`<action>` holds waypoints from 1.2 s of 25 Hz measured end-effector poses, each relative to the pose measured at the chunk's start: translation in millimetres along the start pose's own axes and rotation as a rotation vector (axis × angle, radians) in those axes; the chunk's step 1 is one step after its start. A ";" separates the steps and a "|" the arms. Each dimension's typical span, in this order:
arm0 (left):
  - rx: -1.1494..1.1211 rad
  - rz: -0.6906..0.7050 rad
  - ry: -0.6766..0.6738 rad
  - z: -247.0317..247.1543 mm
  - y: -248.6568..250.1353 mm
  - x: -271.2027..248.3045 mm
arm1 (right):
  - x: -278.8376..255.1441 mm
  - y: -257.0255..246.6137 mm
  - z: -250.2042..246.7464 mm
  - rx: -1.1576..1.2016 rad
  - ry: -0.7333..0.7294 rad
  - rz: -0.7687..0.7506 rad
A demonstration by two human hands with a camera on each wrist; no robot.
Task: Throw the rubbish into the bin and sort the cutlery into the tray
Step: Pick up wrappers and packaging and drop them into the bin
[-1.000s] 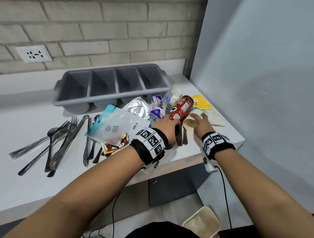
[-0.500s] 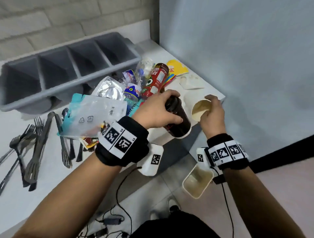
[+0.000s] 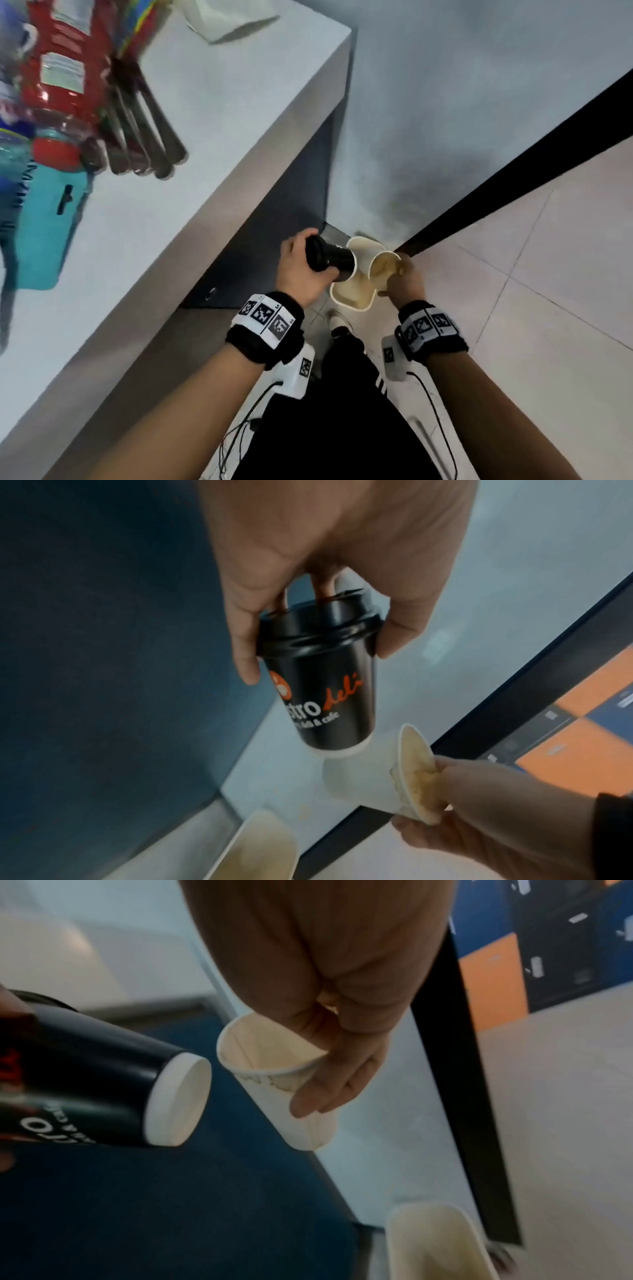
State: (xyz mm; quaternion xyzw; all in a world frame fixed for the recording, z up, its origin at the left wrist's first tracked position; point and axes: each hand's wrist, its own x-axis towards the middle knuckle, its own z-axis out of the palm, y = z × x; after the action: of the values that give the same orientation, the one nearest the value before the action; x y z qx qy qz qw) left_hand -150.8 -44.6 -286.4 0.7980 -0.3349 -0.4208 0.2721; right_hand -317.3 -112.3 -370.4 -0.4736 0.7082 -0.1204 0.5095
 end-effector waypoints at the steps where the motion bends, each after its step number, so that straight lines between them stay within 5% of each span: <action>1: 0.012 -0.020 0.008 15.1 -15.1 13.9 | 18.1 21.0 11.1 -0.001 -0.019 0.050; 6: 0.060 -0.096 -0.014 112.6 -85.8 109.6 | 117.6 104.9 60.7 -0.091 -0.032 0.163; 13: 0.107 -0.086 -0.056 230.8 -148.7 217.7 | 213.3 176.8 103.3 -0.331 -0.126 0.105; 17: 0.218 -0.154 -0.214 273.6 -160.0 259.8 | 239.2 201.4 112.7 -0.393 -0.151 0.117; 23: 0.335 -0.211 -0.292 246.7 -130.3 252.1 | 217.9 173.7 73.7 -0.419 -0.135 0.149; 30: 0.153 -0.211 -0.242 136.6 -7.3 161.1 | 132.4 37.9 11.5 -0.501 -0.174 -0.078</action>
State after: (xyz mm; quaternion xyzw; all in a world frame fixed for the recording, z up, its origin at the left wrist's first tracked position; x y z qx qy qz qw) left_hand -197.3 -183.8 -438.5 0.7907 -0.3106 -0.5132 0.1225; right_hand -332.7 -194.0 -480.8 -0.6203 0.6507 0.0803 0.4305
